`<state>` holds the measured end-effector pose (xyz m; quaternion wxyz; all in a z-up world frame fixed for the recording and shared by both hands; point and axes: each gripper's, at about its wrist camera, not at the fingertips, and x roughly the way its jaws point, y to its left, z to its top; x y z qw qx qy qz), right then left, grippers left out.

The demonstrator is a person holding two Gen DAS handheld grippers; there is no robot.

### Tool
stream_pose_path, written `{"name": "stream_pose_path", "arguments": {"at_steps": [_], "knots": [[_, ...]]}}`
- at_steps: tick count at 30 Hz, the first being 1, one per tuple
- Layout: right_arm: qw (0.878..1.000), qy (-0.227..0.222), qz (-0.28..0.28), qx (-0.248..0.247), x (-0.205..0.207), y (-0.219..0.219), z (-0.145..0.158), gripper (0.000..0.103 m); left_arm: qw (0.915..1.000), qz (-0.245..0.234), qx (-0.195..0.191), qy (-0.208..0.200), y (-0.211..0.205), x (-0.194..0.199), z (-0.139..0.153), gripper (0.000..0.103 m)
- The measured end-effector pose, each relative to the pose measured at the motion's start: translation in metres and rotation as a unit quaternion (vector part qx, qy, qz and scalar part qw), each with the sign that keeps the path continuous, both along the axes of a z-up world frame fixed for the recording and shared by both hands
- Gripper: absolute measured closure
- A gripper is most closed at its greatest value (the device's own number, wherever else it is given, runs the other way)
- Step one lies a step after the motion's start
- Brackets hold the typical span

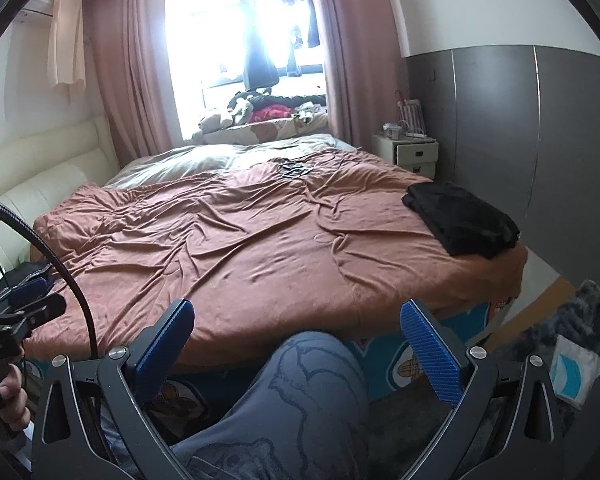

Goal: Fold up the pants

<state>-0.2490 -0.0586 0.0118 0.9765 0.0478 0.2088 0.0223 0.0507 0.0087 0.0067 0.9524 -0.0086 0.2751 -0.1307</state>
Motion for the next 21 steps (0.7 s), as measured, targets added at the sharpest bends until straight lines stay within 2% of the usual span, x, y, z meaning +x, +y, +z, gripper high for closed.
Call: {"name": "stream_pose_path", "arguments": {"at_steps": [10,21], "knots": [[1.000,0.003,0.006,0.003,-0.003,0.004,0.001,0.000,0.9998,-0.017,0.008,0.004,-0.010,0.001,-0.004,0.001],[1.000,0.006,0.004,0.003,-0.004,0.009,-0.001,0.000,0.9997,-0.022,-0.001,0.006,-0.012,0.001,-0.004,0.000]]}}
